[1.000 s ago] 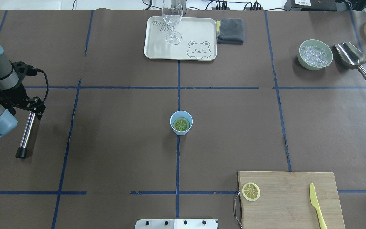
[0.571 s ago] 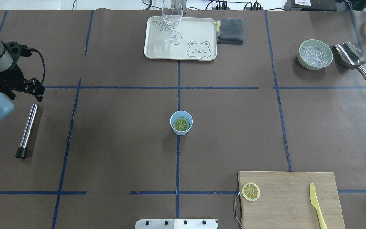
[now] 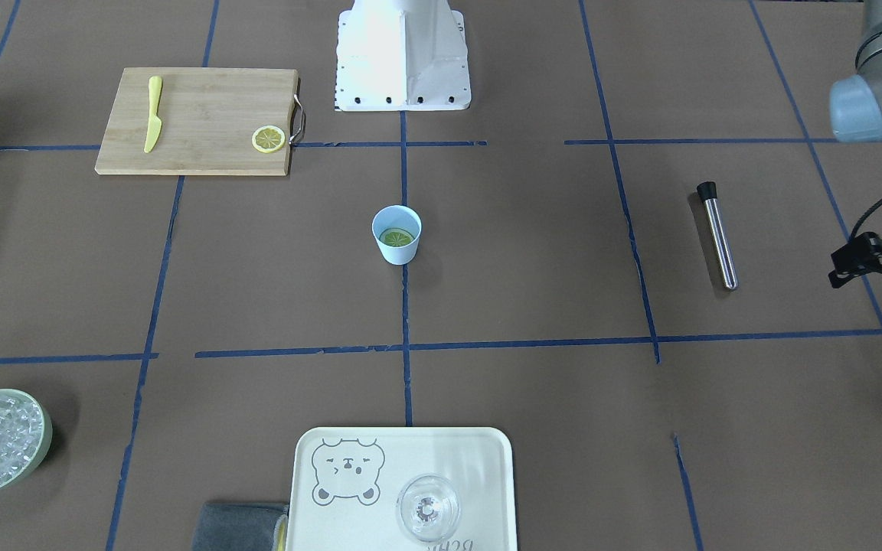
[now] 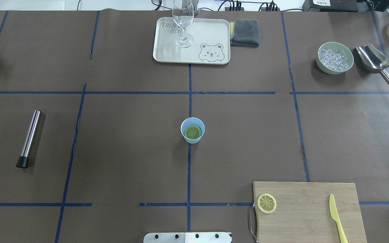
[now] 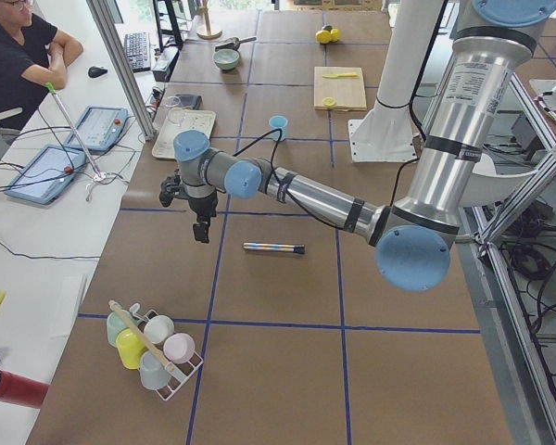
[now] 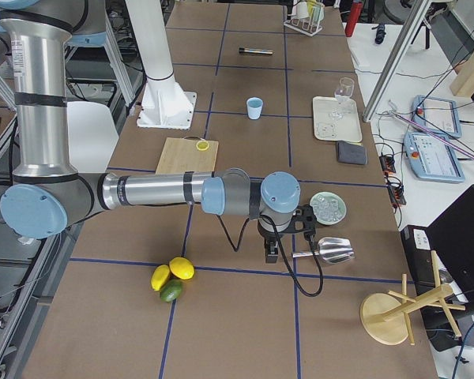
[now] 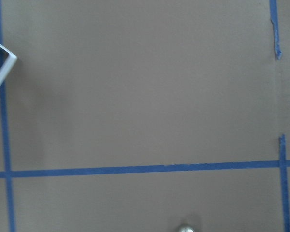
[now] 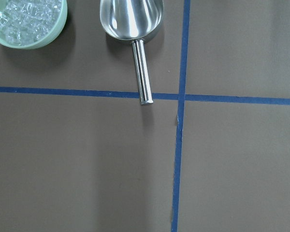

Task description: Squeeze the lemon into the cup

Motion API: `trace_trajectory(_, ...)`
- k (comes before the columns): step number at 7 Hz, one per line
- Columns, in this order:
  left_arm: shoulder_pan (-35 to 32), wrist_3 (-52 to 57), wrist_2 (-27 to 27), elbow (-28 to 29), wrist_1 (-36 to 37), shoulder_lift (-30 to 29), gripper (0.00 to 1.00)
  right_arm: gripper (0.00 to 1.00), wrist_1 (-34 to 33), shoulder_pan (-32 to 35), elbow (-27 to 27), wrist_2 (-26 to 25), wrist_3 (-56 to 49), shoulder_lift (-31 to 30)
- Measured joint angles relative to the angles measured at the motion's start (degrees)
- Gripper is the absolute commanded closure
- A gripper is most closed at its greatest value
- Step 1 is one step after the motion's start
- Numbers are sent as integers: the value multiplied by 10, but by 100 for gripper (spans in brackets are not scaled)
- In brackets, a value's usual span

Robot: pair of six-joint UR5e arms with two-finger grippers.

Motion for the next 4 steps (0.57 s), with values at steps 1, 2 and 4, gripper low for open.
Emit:
trace_trajectory(1,-31,46,-5,-3,-5,20,0,0,0,0,-1,0,2,1)
trace_trajectory(2,-64,105,-22,-3,-13,48,0,0,0,0,-1,0,6,2)
trace_trajectory(4,-119,182,-60,-3,-48,110,0,0,0,0,-1,-1,8,3)
